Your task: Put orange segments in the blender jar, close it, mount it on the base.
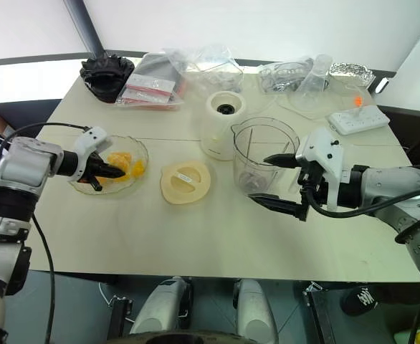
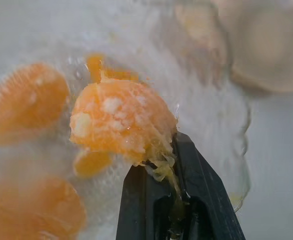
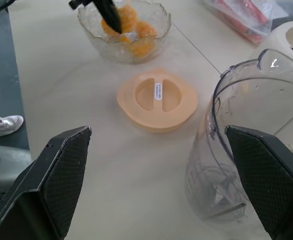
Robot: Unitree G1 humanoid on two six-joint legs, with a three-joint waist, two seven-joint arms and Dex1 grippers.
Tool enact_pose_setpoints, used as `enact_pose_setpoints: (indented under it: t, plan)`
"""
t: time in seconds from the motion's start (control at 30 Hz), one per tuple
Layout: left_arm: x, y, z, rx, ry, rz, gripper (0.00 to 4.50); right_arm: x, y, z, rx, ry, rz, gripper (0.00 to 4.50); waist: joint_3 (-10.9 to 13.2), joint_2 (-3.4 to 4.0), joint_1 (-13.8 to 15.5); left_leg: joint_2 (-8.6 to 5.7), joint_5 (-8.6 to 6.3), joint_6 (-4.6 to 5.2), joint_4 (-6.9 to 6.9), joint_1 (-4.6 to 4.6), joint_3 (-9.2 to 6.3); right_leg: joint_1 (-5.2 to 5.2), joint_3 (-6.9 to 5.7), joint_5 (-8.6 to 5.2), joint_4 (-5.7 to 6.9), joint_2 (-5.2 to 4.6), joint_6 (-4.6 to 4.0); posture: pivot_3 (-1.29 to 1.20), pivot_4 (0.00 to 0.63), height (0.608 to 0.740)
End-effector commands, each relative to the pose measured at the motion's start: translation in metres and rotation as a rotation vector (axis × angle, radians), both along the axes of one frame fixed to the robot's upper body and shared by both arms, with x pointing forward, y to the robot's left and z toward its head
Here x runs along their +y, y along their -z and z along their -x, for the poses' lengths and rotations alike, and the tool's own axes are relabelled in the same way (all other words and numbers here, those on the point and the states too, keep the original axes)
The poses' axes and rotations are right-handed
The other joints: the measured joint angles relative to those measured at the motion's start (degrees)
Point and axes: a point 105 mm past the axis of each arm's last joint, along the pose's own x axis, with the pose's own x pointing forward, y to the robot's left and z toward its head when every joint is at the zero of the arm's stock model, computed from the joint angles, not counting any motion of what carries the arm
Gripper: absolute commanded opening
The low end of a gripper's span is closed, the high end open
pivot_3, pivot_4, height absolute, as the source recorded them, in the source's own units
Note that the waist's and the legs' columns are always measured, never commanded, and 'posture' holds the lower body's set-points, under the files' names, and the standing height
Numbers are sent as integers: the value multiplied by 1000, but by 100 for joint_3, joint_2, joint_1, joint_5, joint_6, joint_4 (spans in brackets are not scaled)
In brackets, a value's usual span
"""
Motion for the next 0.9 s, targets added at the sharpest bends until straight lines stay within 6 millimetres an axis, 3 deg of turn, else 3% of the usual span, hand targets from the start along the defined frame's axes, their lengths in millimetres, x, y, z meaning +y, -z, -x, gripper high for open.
enact_pose_setpoints:
  t: [0.03, 0.17, 0.5, 0.9]
  plan:
    - [1, -1, -16, -66, -29, -79, 895, 1, -7, -1, -38, -13, -2, 4500, 0, 0, 1, 0, 0, 0, 0, 0, 0, 0, 0, 0, 0, 0, 0, 0, 150, 740]
    - [-1, 2, -32, -97, -38, -128, 2867, 1, -5, 0, -36, -15, 1, 4500, 0, -1, -4, -2, 0, 0, 0, -1, 2, 1, 0, 0, -1, 0, 1, 0, 150, 740]
    - [-15, 9, -58, -110, -90, -153, 2867, 1, -4, -1, -39, -7, 2, 4500, 1, -1, -12, -4, 0, 0, 0, -1, 5, 0, 0, 1, 0, 2, 3, 0, 150, 740]
    - [-29, 28, -59, -76, -66, -162, 2867, 1, -3, -1, -40, -9, 8, 4500, 0, -2, 12, -6, 0, 0, 2, 0, 4, 4, 0, 3, 0, -1, 5, 0, 150, 740]
